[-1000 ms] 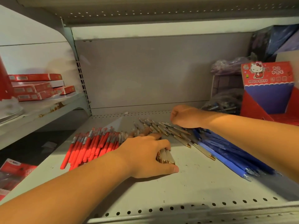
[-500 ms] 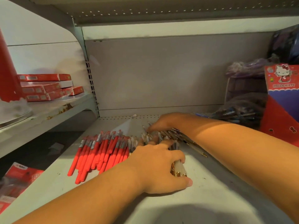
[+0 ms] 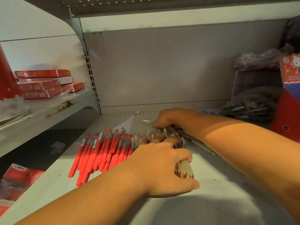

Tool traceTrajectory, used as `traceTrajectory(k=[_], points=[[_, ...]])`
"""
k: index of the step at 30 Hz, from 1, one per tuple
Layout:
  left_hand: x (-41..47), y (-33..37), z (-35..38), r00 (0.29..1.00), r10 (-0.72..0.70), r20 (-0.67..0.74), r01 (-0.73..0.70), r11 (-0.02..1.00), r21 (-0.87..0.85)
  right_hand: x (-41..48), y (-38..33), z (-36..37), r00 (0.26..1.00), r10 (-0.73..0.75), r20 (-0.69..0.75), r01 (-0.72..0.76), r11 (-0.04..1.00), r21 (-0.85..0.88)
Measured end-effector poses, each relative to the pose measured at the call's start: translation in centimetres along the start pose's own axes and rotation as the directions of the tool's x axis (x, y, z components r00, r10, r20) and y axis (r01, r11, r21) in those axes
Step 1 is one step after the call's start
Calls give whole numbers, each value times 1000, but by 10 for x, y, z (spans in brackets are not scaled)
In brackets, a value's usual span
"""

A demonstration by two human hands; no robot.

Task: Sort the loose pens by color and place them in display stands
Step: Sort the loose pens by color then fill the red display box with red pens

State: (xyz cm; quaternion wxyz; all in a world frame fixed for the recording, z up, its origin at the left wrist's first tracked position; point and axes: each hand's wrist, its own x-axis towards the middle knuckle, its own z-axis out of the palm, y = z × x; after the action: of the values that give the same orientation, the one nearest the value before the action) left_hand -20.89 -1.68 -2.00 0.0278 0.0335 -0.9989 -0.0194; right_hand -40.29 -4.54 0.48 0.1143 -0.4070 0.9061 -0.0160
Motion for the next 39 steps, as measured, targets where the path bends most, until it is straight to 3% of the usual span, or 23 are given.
traceTrajectory(k=[8, 13, 16, 21, 25, 30, 35, 39], points=[[-1, 0, 0, 1000, 3, 8, -3, 1000, 9, 4, 4, 6, 992, 36, -123, -14, 984, 180], [-2, 2, -1, 1000, 0, 18, -1, 1000, 25, 11, 10, 0, 973, 126, -193, -7, 853, 522], [-2, 3, -1, 1000, -5, 26, 4, 999, 43, 16, 24, -14, 934, 182, -309, 69, 753, 654], [-2, 3, -1, 999, -7, 33, 6, 999, 41, 12, 52, -45, 827, 281, -488, 174, 697, 696], [-1, 3, -2, 999, -14, 39, 12, 999, 41, -15, 61, -54, 878, 275, -392, 121, 666, 736], [-1, 4, -5, 998, -25, 64, 20, 998, 66, -62, 66, -25, 973, 183, -143, -53, 774, 631], [0, 9, -4, 998, -40, 54, 35, 995, 96, -99, 72, 6, 991, 135, 25, -127, 834, 537], [2, 18, -2, 998, -53, 26, 50, 992, 117, -112, 72, 12, 992, 114, 48, -123, 860, 495]])
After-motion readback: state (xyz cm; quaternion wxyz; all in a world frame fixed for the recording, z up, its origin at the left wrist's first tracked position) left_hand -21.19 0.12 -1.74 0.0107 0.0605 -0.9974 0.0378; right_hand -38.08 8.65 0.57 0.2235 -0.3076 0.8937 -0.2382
